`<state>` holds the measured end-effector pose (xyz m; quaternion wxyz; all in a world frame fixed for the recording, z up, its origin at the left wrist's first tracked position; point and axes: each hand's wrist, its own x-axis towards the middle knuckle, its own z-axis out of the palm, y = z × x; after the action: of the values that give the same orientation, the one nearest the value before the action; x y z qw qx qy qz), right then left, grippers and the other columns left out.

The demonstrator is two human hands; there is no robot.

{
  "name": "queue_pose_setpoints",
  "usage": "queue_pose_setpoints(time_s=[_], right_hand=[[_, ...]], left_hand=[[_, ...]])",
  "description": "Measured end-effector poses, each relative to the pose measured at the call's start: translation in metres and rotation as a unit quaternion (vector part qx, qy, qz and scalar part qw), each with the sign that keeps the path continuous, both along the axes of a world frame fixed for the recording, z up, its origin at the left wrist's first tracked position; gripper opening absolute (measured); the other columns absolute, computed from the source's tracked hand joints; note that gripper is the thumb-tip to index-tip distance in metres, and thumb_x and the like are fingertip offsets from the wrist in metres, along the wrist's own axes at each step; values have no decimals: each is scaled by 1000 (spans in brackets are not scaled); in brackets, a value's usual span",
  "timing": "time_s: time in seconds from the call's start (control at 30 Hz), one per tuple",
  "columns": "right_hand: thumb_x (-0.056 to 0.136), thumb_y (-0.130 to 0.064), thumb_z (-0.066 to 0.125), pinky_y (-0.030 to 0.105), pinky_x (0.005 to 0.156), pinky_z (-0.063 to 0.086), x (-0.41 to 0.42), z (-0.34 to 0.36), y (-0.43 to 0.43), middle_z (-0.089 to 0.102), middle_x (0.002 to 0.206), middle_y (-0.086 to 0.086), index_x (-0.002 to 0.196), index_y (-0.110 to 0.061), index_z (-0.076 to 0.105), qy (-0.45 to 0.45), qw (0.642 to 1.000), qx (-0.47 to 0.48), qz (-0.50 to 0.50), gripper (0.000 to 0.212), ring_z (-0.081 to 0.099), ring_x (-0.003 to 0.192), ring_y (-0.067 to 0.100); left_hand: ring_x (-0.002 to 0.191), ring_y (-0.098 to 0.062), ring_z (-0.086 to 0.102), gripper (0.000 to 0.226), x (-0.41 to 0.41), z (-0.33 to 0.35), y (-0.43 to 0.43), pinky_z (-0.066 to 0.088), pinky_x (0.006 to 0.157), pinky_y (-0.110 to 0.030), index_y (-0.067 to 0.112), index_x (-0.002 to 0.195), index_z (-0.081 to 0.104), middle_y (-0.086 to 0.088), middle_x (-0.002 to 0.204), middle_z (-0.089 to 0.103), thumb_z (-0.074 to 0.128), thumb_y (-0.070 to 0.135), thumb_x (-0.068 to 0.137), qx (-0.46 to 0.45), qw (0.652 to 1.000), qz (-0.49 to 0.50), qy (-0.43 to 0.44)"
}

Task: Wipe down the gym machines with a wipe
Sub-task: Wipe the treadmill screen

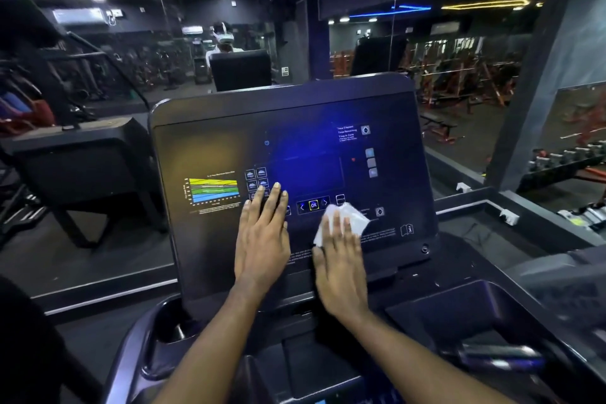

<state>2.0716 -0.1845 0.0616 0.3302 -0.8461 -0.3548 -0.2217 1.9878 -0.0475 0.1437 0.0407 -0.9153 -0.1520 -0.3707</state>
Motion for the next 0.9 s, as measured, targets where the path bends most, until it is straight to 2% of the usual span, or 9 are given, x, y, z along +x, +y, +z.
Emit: queue_pose_setpoints(time_s=[0.07,0.13,0.3,0.37,0.47,0.53,0.7,0.83,0.9], right_hand=[[106,-39,23,51,125,13,20,1,-3,-5,169,6,162,-14,1,99,984,88,-122,65,-3,157,25],[104,-44,20,54,124,12,21,7,1,-9,167,7,159,-14,-5,175,961,144,-159,67,-6,156,29],[108,-43,20,38,127,0,-10,-13,-13,-9,170,5,162,-13,1,20,998,5,61,64,-12,156,23],[108,-42,22,43,127,6,16,-14,-19,-6,169,7,162,-15,2,41,998,38,-19,63,-7,156,24],[103,-46,19,49,126,6,55,5,-21,-4,167,12,160,-12,-1,154,965,136,-161,69,-2,156,32],[100,-50,15,46,127,0,58,12,-18,-7,167,13,160,-9,-1,179,958,148,-169,74,-5,156,33],[103,-50,13,36,124,-7,62,-5,-39,-13,168,3,162,-16,-3,121,981,96,-119,69,-15,155,20],[108,-39,26,40,126,-3,101,11,-55,-6,169,11,160,-8,-1,225,935,180,-209,66,-8,156,27],[105,-46,21,39,126,-4,93,11,-51,-8,168,10,160,-8,-1,208,943,172,-196,70,-10,156,26]], left_hand=[[152,-30,24,60,0,-1,-1,24,122,-51,10,152,43,-4,163,33,59,13,94,3,1000,4,7],[153,-30,22,63,-1,-3,-2,23,123,-51,10,154,40,-4,164,31,59,13,94,5,1000,8,10],[152,-30,22,64,3,-5,-4,22,123,-51,10,154,40,-5,165,30,61,12,93,-1,1000,13,2],[152,-30,22,63,2,-6,-6,21,123,-51,10,153,40,-5,165,29,61,13,94,-8,1000,17,-3],[153,-28,21,62,5,-4,-13,21,123,-51,11,153,41,-6,166,26,61,15,95,-12,1000,12,-8],[154,-27,18,64,10,-3,-19,21,123,-51,11,154,40,-7,168,21,61,16,94,-16,1000,-1,-8],[155,-28,16,68,30,2,-30,19,124,-53,14,156,36,-5,169,17,62,21,94,-9,1000,-20,11],[156,-27,11,68,38,1,-32,14,125,-52,16,158,31,-3,169,16,59,27,97,-11,1000,4,27],[156,-28,9,67,42,-1,-33,12,126,-52,16,158,30,-4,169,15,56,31,98,-7,999,20,29]])
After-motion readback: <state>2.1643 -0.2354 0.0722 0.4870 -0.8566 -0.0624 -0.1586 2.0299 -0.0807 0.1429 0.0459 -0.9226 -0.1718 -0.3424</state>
